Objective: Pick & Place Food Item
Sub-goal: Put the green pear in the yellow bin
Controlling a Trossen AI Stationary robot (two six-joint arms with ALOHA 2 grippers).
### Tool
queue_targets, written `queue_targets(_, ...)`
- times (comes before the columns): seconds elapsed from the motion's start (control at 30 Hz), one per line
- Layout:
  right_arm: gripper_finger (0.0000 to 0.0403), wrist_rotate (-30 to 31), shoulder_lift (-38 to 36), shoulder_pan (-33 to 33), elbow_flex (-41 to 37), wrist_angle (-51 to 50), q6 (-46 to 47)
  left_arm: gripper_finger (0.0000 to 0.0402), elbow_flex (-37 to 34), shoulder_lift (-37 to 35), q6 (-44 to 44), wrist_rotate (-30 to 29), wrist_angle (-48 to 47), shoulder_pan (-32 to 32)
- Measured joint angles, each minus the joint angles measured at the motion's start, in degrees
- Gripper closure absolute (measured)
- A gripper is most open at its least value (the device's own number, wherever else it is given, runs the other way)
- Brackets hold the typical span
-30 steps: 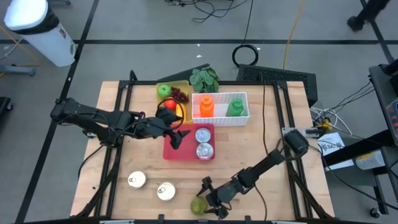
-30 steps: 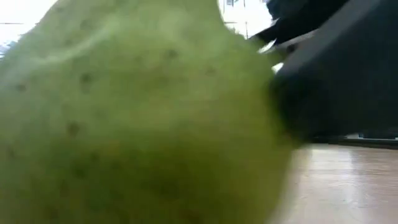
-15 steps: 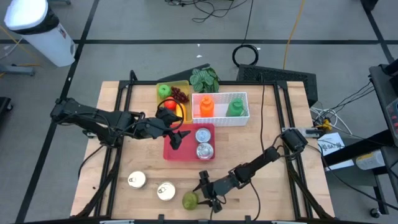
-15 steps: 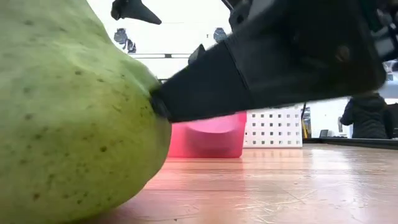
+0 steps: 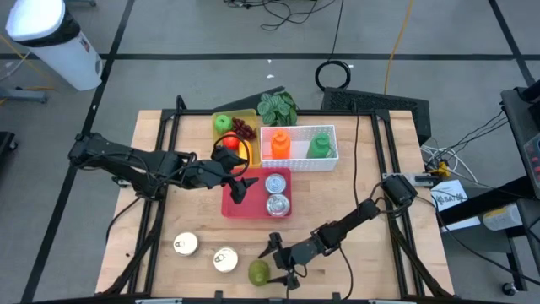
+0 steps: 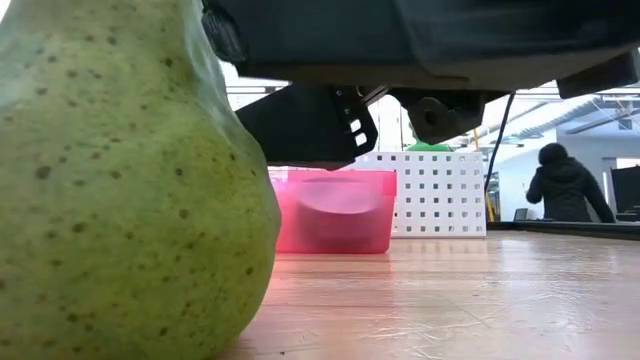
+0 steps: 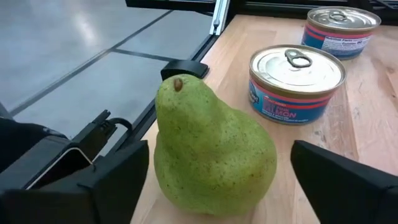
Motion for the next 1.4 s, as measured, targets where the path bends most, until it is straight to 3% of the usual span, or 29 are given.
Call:
queue_targets(0.17,0.0008,0.02,0.0,0.36,0.0,1.36,0.81,0.0036,0.0,0.0,0.01,-0.01,0.03,0.0)
queue_targets(0.57,0.0007,0.17,0.0,1.0,0.0,0.58,-1.99,0.0036,0.0,0.04,-0.85,-0.91,0.07,0.2)
queue_targets(0.63,0.0007,0.15,0.0,1.01,0.0,-1.43,-1.95,0.0036,0.0,0.04,-2.29,1.08,0.07,0.2)
queue_targets(0.77,0.0007,0.13,0.0,1.12,-0.02,-4.3,-2.15,0.0036,0.02,0.93,-2.96,12.05,-0.55,-0.87)
queue_targets(0.87,0.0007,0.01,-0.04,1.36,-0.02,-4.69,-2.59,0.0037,0.02,2.68,-6.42,17.96,0.66,-4.61)
queue_targets(0.93,0.0007,0.02,-0.04,1.37,-0.05,-5.45,-2.59,0.0037,0.02,3.96,-7.79,18.31,1.86,-8.58)
queue_targets(1.07,0.0007,0.06,-0.04,1.29,-0.09,-5.69,-2.59,0.0037,0.02,8.07,-9.66,15.1,8.64,-17.79)
queue_targets(1.2,0.0007,0.13,-0.04,1.25,-0.08,-5.42,-2.57,0.0037,0.06,15.91,-4.89,10.58,18.04,-25.29)
queue_targets(1.4,0.0007,0.13,-0.04,1.25,-0.07,-5.25,-2.59,0.0037,0.04,28.23,0.07,9.98,33.17,-29.12)
